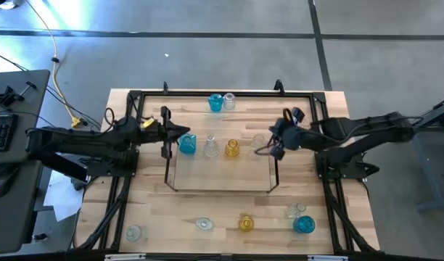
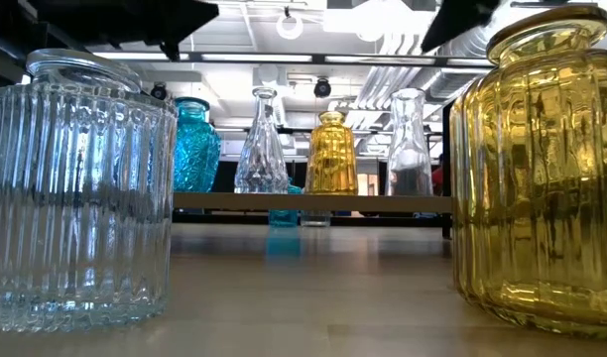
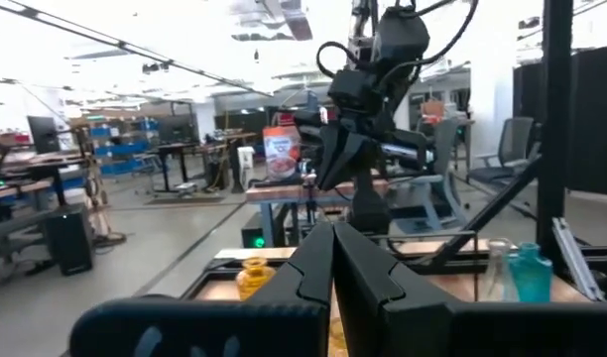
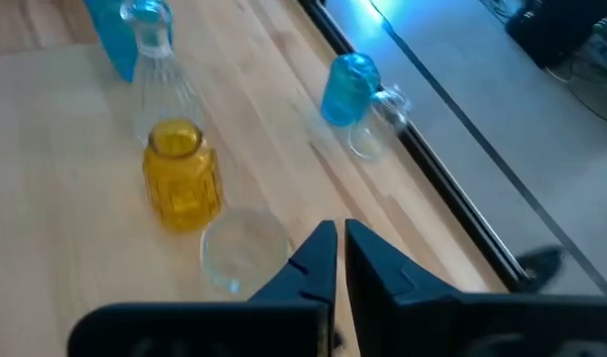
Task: Sort vases onto shelf
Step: Put the bottom right transparent vase on the shelf
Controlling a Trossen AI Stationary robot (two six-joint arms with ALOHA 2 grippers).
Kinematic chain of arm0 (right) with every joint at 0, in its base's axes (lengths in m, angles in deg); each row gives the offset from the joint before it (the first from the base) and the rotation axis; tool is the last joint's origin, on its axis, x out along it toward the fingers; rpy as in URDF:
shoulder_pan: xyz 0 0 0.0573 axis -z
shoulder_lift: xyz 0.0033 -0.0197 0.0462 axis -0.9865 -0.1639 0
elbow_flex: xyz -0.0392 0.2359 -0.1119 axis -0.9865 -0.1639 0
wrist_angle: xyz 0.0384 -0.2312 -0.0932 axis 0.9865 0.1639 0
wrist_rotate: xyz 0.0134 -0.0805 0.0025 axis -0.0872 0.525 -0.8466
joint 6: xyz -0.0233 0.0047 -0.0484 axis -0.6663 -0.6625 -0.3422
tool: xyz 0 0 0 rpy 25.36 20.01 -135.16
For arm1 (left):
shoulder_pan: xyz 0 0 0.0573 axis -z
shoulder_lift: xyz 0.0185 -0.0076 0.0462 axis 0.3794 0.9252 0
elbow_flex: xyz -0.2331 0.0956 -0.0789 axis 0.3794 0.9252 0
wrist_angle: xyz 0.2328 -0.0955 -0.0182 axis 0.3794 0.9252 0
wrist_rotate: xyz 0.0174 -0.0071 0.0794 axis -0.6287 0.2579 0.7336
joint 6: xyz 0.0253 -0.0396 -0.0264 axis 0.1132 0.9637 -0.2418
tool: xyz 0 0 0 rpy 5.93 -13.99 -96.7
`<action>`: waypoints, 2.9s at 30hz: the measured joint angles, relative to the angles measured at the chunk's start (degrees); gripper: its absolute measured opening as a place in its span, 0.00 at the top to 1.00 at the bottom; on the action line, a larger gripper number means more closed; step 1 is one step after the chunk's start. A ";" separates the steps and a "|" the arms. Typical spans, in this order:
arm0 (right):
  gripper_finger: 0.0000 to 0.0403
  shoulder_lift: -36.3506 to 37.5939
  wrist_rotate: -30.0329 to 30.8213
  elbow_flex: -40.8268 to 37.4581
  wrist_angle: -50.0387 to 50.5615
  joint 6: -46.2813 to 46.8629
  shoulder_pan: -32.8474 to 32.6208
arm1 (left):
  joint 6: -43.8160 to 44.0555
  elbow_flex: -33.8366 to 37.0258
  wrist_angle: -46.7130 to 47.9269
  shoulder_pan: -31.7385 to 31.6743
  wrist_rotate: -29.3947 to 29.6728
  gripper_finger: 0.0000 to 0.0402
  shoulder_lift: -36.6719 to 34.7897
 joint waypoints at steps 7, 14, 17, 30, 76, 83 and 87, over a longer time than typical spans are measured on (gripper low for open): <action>1.00 0.00 -17.83 -5.07 -18.53 -16.48 13.10 | -0.24 1.36 -2.37 -5.58 -5.53 1.00 -0.73; 1.00 -0.02 -24.73 -8.87 -28.27 -22.67 23.76 | 0.08 1.36 -2.36 -10.92 -12.67 1.00 -2.03; 1.00 -0.02 -28.25 -10.62 -32.78 -24.17 26.54 | 0.68 1.36 -2.03 -12.34 -15.63 1.00 -2.35; 1.00 0.33 -24.06 -13.54 -37.28 -27.78 23.13 | 6.15 1.36 -1.55 -12.85 -27.92 1.00 -5.17; 0.69 -28.73 -31.36 25.21 39.24 79.47 -42.36 | 1.60 1.32 8.47 -10.08 -27.15 1.00 -8.72; 0.43 -30.53 -31.20 25.21 39.73 83.19 -42.26 | 1.57 1.32 8.49 -10.08 -27.19 1.00 -8.70; 0.40 -30.37 -31.58 22.87 40.71 84.00 -42.29 | 1.57 1.32 8.54 -10.08 -27.21 1.00 -8.61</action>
